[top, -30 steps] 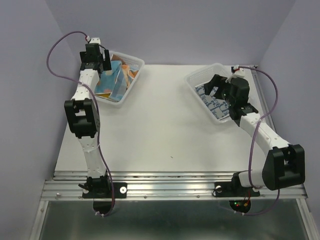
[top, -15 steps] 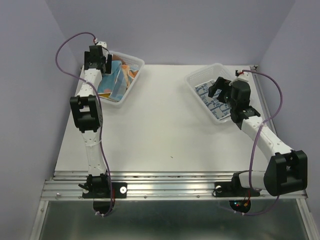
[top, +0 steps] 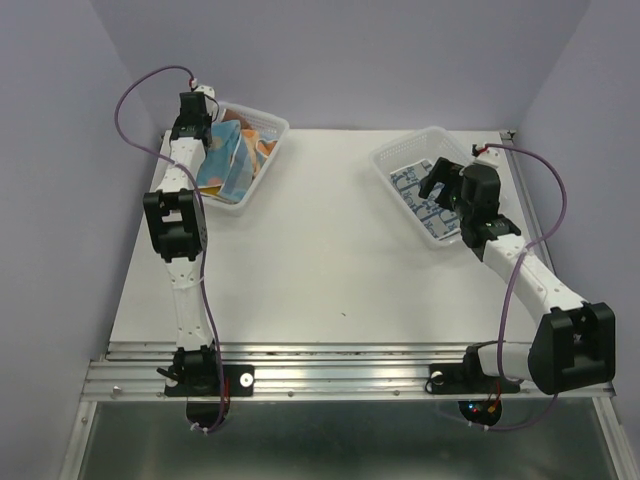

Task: Fold and stack the towels
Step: Grab crumpled towel, then move the towel to the center of the board

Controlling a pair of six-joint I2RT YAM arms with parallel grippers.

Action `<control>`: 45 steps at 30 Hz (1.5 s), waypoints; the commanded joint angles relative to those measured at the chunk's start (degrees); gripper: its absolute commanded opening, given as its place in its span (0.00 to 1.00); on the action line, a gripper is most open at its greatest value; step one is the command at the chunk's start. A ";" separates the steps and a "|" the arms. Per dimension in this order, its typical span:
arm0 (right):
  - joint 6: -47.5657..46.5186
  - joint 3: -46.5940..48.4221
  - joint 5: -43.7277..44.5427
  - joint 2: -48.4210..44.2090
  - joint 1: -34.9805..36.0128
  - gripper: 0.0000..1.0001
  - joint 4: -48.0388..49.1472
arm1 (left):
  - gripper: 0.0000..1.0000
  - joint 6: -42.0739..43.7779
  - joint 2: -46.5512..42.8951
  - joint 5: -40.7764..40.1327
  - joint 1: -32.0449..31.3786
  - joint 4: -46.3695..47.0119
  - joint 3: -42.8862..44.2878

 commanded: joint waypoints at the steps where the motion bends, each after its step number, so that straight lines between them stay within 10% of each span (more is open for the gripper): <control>1: -0.44 -0.92 2.04 -1.89 0.20 1.00 0.90 | 0.37 1.85 -1.44 -1.69 0.38 2.09 2.88; 4: -0.27 -1.10 2.30 -2.24 0.28 1.00 0.64 | 0.01 1.67 -1.96 -2.74 0.38 2.00 2.71; 26: 0.17 -4.61 -2.18 -13.38 0.28 1.00 -0.50 | 0.00 -12.12 -37.63 18.16 -3.13 1.39 -14.51; 45: 2.11 -6.20 -11.67 -33.08 0.28 1.00 -13.16 | 0.00 -29.61 -71.02 21.77 -37.23 2.26 -21.72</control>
